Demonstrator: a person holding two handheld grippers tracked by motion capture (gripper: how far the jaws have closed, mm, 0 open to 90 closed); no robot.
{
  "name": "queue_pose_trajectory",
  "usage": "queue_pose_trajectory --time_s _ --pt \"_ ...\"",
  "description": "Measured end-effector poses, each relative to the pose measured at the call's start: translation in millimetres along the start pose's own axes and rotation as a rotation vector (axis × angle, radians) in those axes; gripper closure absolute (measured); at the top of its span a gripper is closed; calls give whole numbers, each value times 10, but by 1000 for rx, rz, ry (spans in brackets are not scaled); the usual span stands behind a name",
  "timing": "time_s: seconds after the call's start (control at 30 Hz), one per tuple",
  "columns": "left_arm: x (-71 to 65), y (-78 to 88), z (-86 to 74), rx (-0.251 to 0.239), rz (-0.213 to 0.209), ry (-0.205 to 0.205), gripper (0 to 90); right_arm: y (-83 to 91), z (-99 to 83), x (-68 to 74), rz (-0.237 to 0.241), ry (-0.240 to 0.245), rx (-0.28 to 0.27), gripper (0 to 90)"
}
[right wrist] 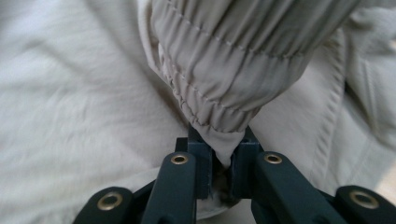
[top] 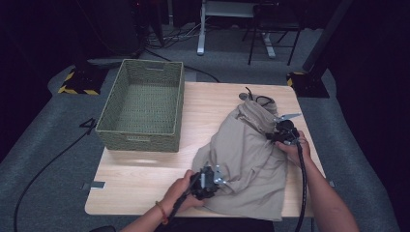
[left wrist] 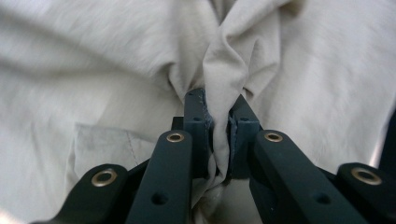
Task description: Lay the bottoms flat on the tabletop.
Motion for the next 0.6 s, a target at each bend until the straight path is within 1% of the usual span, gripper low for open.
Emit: queue_pose_trajectory --time_s 0.03,0.07,0.1,0.13,0.17,0.2,0.23,0.27,0.3,0.33,0.37,0.4,0.43,0.47,0.5,0.57,0.6 --pt "77 51 -88 -2 7 26 816 2 1 42 12 1 -6 826" --pt "119 82 -134 1 11 37 815 10 7 112 23 10 -16 824" --pt "180 127 -201 1 20 51 814 20 13 151 26 15 -20 812" --pt "217 157 -245 -8 18 60 803 36 30 203 21 19 -39 765" --pt "237 182 -280 -18 11 71 801 61 48 232 8 14 -50 741" --pt "248 209 -303 -27 11 78 800 85 68 252 -10 19 -72 729" --pt "248 244 -315 -33 19 82 813 112 89 264 -23 18 -93 713" --pt "254 276 -311 -42 30 77 833 135 111 266 -35 10 -108 708" --pt "251 323 -297 -52 33 78 845 152 133 266 -33 5 -121 721" --pt "247 360 -272 -73 32 76 858 168 159 263 -40 15 -127 764" --pt "243 393 -249 -85 37 77 861 179 183 261 -50 22 -128 784" --pt "242 440 -213 -107 33 77 863 194 202 254 -52 21 -132 796" --pt "240 493 -173 -128 23 79 865 221 233 240 -47 10 -149 809" --pt "236 550 -130 -152 23 74 867 256 266 225 -41 1 -162 821" --pt "228 627 -72 -181 25 66 867 295 302 210 -45 -5 -172 827" --pt "216 742 15 -228 14 70 868 375 372 160 -55 -11 -187 831" --pt "205 803 65 -247 11 64 868 415 403 129 -65 -14 -193 834"
Point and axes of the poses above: each handheld gripper's, and its own axes: y roughly backward along the jaws, z roughly out of its top, x roughly to its left, the point moved 3 cm from there along -y, roughly forward along the jaws, and after that the axes turned 7 degrees about y, right-handed, at the moved point
